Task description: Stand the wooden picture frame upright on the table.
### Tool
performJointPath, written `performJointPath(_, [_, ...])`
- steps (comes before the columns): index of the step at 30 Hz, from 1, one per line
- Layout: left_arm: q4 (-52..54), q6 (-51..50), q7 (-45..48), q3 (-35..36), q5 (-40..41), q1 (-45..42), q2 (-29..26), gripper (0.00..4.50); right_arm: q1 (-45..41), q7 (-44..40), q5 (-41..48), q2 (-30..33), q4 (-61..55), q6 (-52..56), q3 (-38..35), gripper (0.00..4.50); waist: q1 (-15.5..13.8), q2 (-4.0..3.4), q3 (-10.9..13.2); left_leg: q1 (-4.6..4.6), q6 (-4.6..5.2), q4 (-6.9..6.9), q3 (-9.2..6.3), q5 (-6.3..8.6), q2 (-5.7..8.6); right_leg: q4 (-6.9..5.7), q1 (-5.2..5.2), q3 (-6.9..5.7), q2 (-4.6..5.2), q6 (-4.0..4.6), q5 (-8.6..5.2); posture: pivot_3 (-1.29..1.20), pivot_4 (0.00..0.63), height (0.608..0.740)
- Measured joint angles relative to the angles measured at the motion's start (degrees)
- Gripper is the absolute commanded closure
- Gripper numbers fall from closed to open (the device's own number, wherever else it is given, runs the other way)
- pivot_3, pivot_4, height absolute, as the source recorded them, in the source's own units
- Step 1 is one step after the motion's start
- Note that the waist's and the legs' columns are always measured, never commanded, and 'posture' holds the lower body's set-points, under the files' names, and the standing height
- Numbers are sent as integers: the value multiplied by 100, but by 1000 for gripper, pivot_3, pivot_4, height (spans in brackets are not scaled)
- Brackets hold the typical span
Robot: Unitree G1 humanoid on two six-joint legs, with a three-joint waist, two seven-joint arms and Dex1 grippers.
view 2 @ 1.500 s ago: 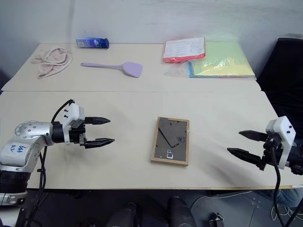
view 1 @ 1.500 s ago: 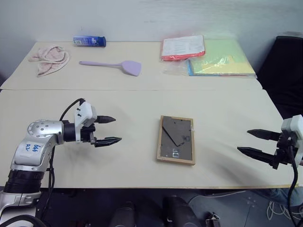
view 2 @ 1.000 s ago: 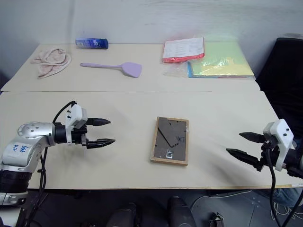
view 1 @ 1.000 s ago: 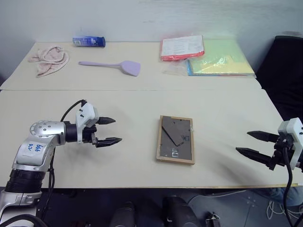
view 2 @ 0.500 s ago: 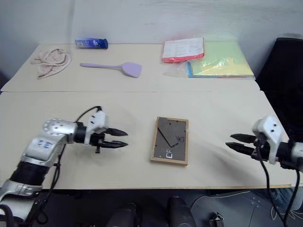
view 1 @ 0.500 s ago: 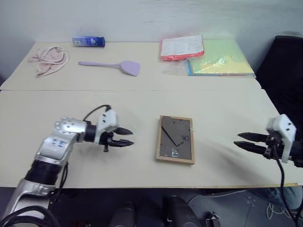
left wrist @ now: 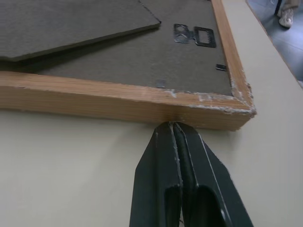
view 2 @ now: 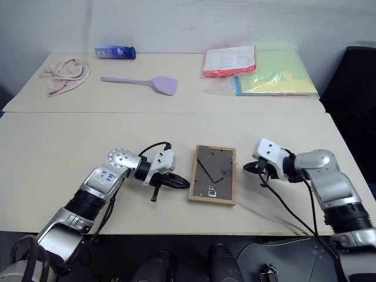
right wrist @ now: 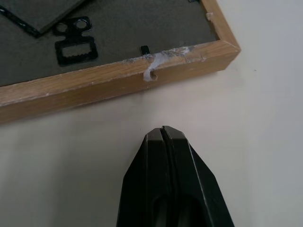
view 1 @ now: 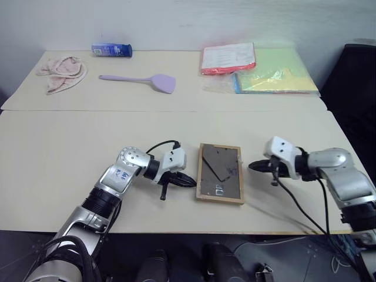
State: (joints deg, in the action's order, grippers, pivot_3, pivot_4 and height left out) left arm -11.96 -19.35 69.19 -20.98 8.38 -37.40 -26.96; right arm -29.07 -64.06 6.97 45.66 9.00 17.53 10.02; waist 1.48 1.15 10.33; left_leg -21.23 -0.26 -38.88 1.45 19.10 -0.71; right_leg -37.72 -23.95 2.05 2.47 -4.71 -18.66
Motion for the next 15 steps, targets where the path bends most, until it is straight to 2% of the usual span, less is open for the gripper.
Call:
performJointPath(7, [274,-212,-99,1,0,234,-80,4447,-176,112,-270,-239,70,-137,112,4500,15,0,0,1,1,-11,0,2,0,-5,2,0,1,-2,1,0,150,740])
performJointPath(11, [502,-1105,-142,109,228,276,-195,3557,-32,116,-303,-113,-86,-204,78,4500,7,0,0,0,18,-12,-2,12,0,-5,4,0,2,-2,1,0,150,740])
performJointPath(15, [645,-3522,-185,548,1030,128,-323,2393,380,-74,-291,306,-585,-263,21,4500,-9,0,0,0,36,-15,-16,22,2,-1,13,-13,3,-2,1,0,150,740])
